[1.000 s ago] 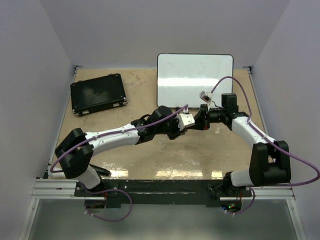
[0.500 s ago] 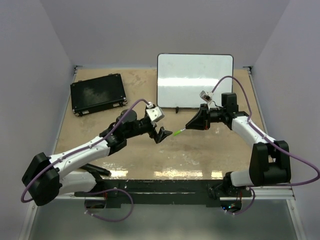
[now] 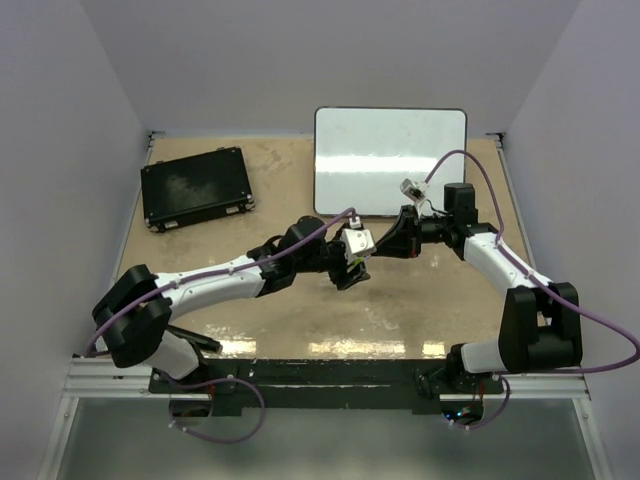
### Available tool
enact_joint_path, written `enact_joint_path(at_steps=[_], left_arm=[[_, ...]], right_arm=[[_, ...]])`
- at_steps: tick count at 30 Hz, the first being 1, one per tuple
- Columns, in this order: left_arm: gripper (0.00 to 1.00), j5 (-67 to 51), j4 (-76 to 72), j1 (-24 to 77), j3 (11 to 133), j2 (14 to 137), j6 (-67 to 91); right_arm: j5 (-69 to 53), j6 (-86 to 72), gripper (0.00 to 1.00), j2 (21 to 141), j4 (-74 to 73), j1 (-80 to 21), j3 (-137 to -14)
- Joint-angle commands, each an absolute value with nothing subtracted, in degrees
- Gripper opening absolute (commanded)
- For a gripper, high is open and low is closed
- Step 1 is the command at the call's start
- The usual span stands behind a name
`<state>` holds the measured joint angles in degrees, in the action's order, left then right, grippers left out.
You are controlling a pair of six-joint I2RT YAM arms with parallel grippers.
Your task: Write a sentence on the whiteboard
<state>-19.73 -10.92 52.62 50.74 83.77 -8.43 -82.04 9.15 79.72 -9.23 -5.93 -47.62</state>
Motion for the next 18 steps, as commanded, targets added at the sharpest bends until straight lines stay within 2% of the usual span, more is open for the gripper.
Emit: enact_joint_path(at_steps=[1,3,4,7,9,10,13,15,16,18], left_arm=[[0.5,-16.35,-8.62,53.26,57.03,87.7,-11.78],[0.28,-14.95,-7.74,53.44,58.18,88.33,-12.04],[0.22,-14.42,-7.65,53.44,58.27,88.24,-12.22],[0.23,-13.63,-6.86,53.35,58.1,87.72,-12.83],[0.32,-12.92,-5.81,53.44,58.36,87.63,-13.01],[0.41,-12.22,-5.1,53.35,58.36,87.54,-13.09],[0.43,-11.69,-4.4,53.44,58.27,87.36,-13.01],[0.41,-11.34,-4.13,53.35,58.18,87.28,-12.92],[0.29,-11.42,-4.22,53.44,58.1,87.19,-13.01],[0.19,-12.3,-4.22,53.35,58.27,87.01,-13.18]], right_arm=[[-83.67,8.09,0.0,77.78,-7.12,-5.71,-47.46],[-83.32,8.09,0.0,77.87,-7.12,-5.71,-47.55],[-83.23,8.09,0.0,77.96,-7.03,-5.71,-47.55],[-83.06,8.17,0.0,78.05,-7.21,-5.71,-47.64],[-83.06,8.0,0.0,78.05,-7.21,-5.71,-47.64],[-83.06,8.0,0.0,78.22,-7.21,-5.71,-47.64],[-83.06,7.82,0.0,78.31,-7.03,-5.71,-47.64],[-82.88,7.47,0.0,78.49,-6.94,-5.8,-47.55],[-82.88,7.47,0.0,78.49,-6.77,-5.63,-47.55],[-82.71,7.03,0.0,78.49,-6.5,-5.71,-47.37]])
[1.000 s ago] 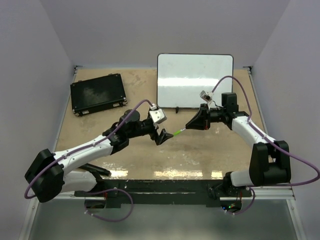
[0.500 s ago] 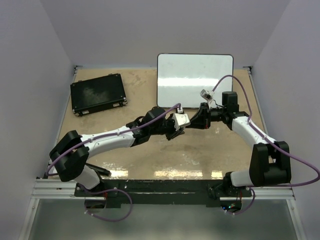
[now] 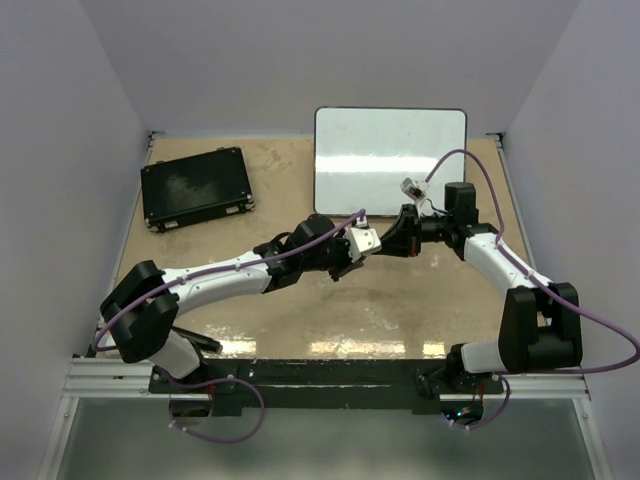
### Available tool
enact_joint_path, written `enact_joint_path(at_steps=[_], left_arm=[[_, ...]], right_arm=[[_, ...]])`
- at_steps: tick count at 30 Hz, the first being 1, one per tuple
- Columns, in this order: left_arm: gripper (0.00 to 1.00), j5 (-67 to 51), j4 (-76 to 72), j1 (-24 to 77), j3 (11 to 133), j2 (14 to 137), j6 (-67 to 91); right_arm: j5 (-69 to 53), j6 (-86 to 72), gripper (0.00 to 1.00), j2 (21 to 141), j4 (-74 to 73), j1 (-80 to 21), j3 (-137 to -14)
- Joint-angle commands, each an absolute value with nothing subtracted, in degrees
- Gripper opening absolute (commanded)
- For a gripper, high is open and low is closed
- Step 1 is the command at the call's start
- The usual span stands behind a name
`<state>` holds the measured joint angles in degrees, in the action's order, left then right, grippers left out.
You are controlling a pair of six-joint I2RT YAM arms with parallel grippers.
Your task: Write a sentence on the whiteboard
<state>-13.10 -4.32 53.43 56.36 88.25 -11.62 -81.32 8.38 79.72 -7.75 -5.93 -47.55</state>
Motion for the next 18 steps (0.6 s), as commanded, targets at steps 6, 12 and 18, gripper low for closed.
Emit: enact_joint_path(at_steps=[6,12,18], left_arm=[[0.0,-12.74,-3.78,53.35,59.5,87.19,-14.5],[0.0,-12.74,-0.88,53.35,61.87,88.33,-16.61],[0.0,-13.8,-0.09,53.44,62.84,89.21,-17.31]], right_arm=[[-82.35,4.83,0.23,78.66,-4.75,-5.8,-46.67],[-82.44,4.13,0.42,79.1,-4.48,-5.71,-46.67],[-83.32,2.38,0.48,79.28,-3.34,-5.71,-46.58]])
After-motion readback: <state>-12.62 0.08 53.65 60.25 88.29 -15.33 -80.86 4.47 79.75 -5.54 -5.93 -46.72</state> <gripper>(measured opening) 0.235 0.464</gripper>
